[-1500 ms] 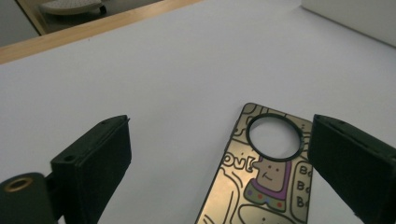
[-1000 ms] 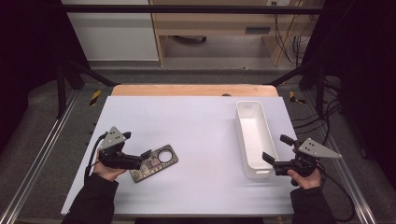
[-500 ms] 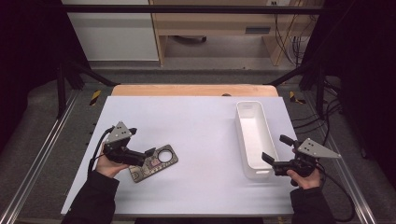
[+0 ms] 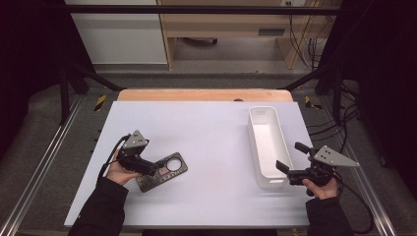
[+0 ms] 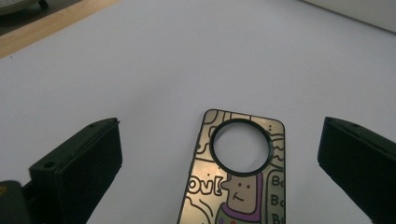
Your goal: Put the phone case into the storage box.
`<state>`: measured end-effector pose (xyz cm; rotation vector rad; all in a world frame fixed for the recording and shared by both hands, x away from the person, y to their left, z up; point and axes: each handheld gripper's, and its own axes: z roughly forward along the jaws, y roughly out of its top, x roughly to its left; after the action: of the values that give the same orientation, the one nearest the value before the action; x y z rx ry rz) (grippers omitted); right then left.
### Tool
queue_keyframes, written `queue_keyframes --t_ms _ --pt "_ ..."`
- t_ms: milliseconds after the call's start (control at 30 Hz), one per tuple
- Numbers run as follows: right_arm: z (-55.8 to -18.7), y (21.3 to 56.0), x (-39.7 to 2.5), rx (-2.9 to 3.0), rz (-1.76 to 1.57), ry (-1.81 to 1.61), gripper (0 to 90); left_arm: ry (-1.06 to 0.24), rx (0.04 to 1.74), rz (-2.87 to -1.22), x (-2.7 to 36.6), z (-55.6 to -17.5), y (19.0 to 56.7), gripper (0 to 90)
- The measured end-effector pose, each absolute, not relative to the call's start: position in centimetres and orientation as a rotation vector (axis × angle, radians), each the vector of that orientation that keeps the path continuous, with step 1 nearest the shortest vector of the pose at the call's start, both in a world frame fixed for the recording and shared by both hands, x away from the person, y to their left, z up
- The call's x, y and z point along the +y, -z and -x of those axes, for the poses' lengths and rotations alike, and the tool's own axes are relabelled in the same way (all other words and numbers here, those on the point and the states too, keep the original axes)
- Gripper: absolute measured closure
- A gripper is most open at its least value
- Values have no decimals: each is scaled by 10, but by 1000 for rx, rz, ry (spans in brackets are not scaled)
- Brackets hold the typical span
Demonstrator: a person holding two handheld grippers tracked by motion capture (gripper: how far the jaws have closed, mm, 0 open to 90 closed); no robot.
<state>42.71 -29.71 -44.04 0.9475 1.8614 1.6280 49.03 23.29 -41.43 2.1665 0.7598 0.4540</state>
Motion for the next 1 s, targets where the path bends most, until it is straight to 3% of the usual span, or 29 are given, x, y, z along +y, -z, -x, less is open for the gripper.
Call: queue_keyframes --t_ms 1000 --pt "-427 440 -297 1863 -948 -1638 3 -345 770 -2384 215 -500 457 0"
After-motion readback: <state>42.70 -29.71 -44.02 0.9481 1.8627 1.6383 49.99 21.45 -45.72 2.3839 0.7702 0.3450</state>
